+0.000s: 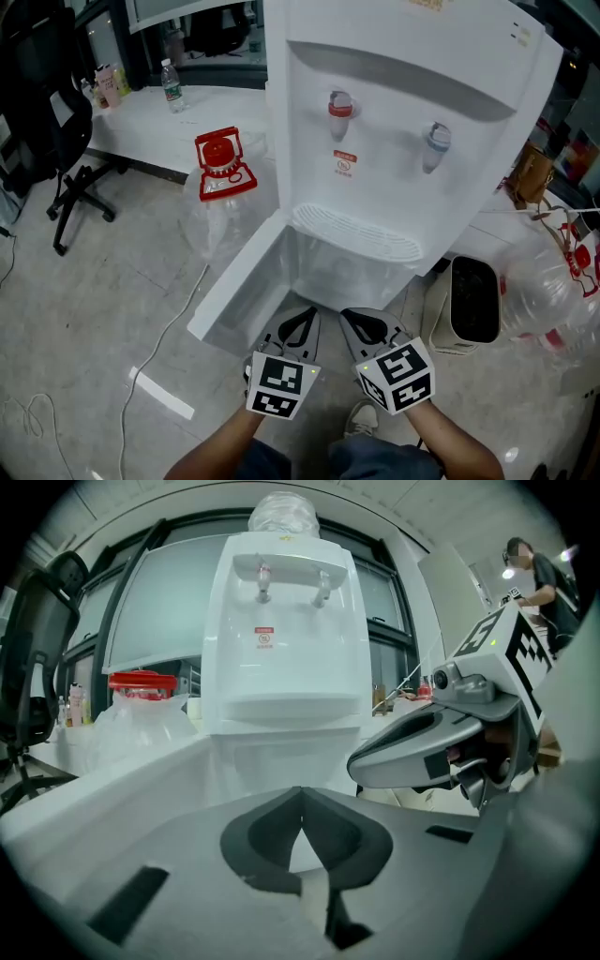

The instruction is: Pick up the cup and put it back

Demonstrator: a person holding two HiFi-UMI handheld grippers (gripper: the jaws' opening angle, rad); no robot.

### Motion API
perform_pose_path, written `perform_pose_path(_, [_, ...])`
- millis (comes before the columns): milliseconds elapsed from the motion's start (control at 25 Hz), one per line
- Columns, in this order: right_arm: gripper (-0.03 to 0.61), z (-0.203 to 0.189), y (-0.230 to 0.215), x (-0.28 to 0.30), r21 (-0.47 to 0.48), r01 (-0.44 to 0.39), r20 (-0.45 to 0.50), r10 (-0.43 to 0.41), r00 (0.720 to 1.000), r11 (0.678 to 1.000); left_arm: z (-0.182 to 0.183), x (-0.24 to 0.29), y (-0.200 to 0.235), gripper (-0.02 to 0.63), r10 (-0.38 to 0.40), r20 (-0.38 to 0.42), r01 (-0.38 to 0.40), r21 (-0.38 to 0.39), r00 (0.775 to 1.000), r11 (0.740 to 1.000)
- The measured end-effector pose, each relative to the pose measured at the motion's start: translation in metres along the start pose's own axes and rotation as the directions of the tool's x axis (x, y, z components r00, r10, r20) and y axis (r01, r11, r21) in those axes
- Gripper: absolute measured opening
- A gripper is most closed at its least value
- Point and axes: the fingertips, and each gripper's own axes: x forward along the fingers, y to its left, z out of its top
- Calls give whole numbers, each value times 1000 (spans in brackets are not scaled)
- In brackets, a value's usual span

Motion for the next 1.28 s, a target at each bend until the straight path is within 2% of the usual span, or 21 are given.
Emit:
perform_pose_path(280, [21,30,-5,-1,-5,-30,-19,30,999,1000,35,-5,13,11,27,-22,-27,4,999,1000])
perform_pose_path(560, [21,88,-9,-47,-11,-49,-57,48,997,999,107,-26,1,11,22,-76,-24,-16,997,1000])
perform_pose_path(680, [21,122,-13,-71,17,-51,-68,52,996,999,150,-36,-5,11,10,-93,-12,-21,996,1000])
perform_pose_path(920, [21,218,-14,-134,48,-46,-70,50,996,998,254,-79,-16,11,-8,-113,4,-37,994,999])
perform_pose_path(1280, [21,349,4,-218,41,-45,-49,47,998,998,390,-150,-26,11,-7,-115,-1,-74,993,997])
